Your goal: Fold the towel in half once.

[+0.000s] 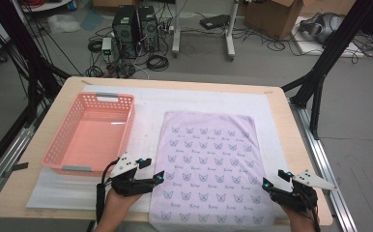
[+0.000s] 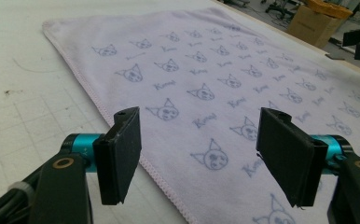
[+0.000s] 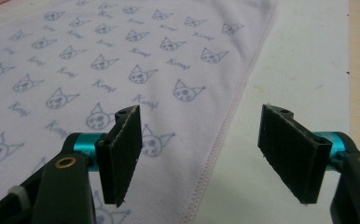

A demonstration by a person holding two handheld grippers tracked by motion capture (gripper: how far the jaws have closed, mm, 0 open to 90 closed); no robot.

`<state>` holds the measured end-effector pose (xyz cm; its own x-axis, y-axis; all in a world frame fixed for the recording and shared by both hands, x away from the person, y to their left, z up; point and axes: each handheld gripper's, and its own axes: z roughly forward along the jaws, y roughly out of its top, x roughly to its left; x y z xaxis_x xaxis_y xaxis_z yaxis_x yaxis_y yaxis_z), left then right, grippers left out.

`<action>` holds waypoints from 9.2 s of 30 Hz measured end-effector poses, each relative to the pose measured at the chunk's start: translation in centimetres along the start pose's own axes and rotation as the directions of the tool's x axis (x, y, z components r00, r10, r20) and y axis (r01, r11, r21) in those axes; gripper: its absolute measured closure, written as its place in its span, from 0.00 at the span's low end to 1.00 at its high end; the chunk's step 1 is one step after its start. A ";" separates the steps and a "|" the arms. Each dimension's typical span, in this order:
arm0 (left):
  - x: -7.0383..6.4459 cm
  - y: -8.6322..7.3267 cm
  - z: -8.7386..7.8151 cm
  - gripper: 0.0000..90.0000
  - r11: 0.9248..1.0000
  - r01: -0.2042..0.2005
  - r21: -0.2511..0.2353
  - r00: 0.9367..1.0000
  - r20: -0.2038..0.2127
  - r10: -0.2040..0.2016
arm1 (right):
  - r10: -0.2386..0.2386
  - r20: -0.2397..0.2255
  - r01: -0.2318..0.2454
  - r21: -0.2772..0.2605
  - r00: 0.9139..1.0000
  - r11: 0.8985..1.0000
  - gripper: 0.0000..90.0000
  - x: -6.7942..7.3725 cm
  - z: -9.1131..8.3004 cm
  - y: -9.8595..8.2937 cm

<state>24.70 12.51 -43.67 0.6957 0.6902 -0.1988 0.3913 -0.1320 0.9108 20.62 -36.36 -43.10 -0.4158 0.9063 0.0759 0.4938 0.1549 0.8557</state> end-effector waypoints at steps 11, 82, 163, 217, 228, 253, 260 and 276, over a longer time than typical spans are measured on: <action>1.5 1.5 1.9 0.31 0.998 0.058 0.004 0.998 -0.008 -0.058 | 0.010 -0.014 -0.009 0.038 1.000 0.999 0.32 -0.6 1.4 0.4; 8.5 8.6 13.2 0.96 0.984 0.113 0.136 0.926 -0.374 -0.054 | -0.028 0.076 0.014 0.190 0.997 0.982 0.96 -5.0 15.3 10.0; 4.9 3.6 7.4 0.95 0.971 0.131 0.200 0.978 -0.187 -0.093 | 0.032 0.024 -0.037 0.250 0.999 0.968 0.93 -2.0 11.5 7.2; -4.2 -3.6 -5.2 0.94 0.995 0.005 0.101 1.000 -0.027 -0.002 | -0.083 -0.124 0.091 0.066 0.989 0.994 0.95 4.0 -4.9 -2.4; -3.4 -2.5 -5.0 0.50 0.997 0.040 0.060 0.999 -0.026 -0.038 | 0.008 -0.143 -0.007 0.007 0.990 1.000 0.69 2.3 -6.2 -2.6; 1.2 0.8 1.5 0.46 0.994 0.041 0.098 0.997 -0.063 -0.035 | -0.026 0.159 -0.001 0.166 0.987 0.986 0.83 -1.2 6.8 2.4; 1.9 0.7 3.2 0.44 0.987 0.035 0.158 0.994 -0.109 -0.018 | 0.078 0.016 -0.080 0.090 0.997 0.993 0.64 -2.4 4.8 1.7; 1.6 0.4 4.3 0.71 0.969 -0.011 0.247 0.986 -0.158 0.052 | -0.020 -0.022 0.024 0.217 1.000 0.976 0.77 0.1 5.4 1.6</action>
<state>28.57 10.56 -45.20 0.6113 0.7861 -0.0917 0.5199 -0.3115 0.7954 25.46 -33.88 -44.50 -0.4419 0.8943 0.0704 0.6380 0.2582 0.7254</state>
